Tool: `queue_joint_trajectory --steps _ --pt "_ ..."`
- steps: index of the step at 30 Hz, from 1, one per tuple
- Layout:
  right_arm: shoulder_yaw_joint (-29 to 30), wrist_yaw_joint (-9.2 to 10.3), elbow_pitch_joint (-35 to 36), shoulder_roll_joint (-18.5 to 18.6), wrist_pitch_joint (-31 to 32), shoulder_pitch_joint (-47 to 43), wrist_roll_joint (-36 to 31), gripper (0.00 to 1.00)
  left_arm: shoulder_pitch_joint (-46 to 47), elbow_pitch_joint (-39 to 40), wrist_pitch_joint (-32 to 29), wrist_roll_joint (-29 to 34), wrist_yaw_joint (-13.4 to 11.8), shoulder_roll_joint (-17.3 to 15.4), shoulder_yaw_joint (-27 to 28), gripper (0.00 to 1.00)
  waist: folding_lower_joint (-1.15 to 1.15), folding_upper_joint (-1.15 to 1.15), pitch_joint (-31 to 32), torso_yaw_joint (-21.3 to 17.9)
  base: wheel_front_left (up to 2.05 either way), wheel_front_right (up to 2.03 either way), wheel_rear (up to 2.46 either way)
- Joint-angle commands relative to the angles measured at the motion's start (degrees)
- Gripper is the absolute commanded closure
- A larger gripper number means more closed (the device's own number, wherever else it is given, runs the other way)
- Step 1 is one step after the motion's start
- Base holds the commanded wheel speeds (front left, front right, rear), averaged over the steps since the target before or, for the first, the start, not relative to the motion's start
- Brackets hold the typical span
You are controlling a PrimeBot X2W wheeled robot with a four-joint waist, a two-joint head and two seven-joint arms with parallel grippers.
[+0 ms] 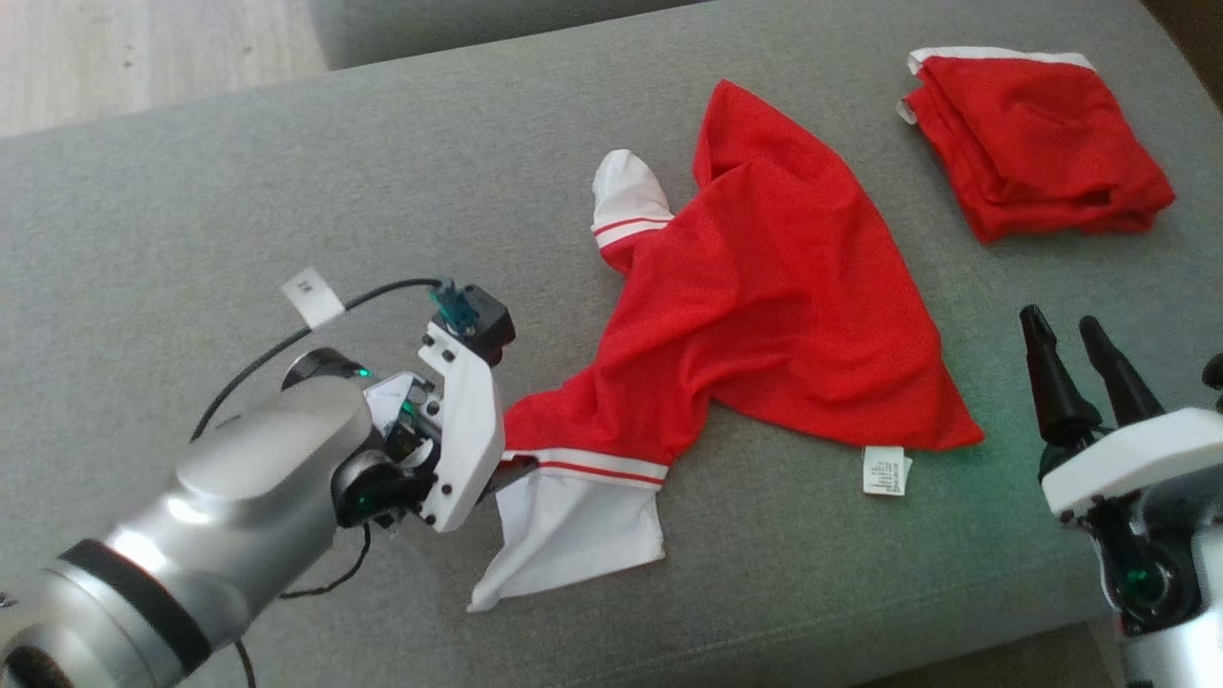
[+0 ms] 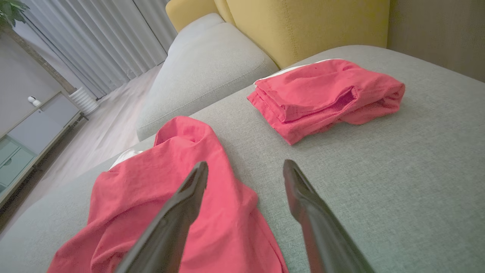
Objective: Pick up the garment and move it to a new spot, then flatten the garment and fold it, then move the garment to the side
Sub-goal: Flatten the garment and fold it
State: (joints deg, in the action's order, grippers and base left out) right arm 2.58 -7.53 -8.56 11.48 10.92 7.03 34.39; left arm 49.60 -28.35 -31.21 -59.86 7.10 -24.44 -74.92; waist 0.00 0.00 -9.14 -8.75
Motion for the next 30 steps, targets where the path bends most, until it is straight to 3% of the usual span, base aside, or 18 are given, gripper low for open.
queue_joint_trajectory --steps 1,4,7,18,30 --pt "-0.98 0.04 1.62 1.11 -0.69 2.69 0.55 0.00 3.55 -0.07 -1.07 0.75 0.24 -0.58 2.14 0.00 0.00 0.00 -0.31 -0.52 0.00 0.00 0.00" --pt "-1.07 0.04 0.92 1.39 -0.69 2.82 0.71 0.00 3.29 -1.17 -4.89 0.66 0.34 0.42 1.82 0.03 0.00 0.00 -0.25 -0.80 0.00 0.00 0.00" --pt "-1.19 0.04 0.46 1.58 -0.64 2.96 0.70 0.00 3.77 -0.33 -6.06 0.02 0.36 0.57 1.71 1.00 0.00 0.00 -0.03 -0.79 0.00 0.00 0.00" --pt "-1.01 0.04 0.53 1.81 -0.48 2.75 0.36 0.00 8.55 -4.28 -1.87 -4.47 0.35 -1.92 4.06 1.00 0.00 0.00 0.81 0.21 0.00 0.00 0.00" --pt "-1.80 0.04 1.71 2.62 -0.17 3.75 0.46 0.00 10.39 -18.59 -2.31 -6.97 -3.24 -4.28 7.36 1.00 0.00 0.00 -0.41 -0.20 0.00 0.00 0.00"
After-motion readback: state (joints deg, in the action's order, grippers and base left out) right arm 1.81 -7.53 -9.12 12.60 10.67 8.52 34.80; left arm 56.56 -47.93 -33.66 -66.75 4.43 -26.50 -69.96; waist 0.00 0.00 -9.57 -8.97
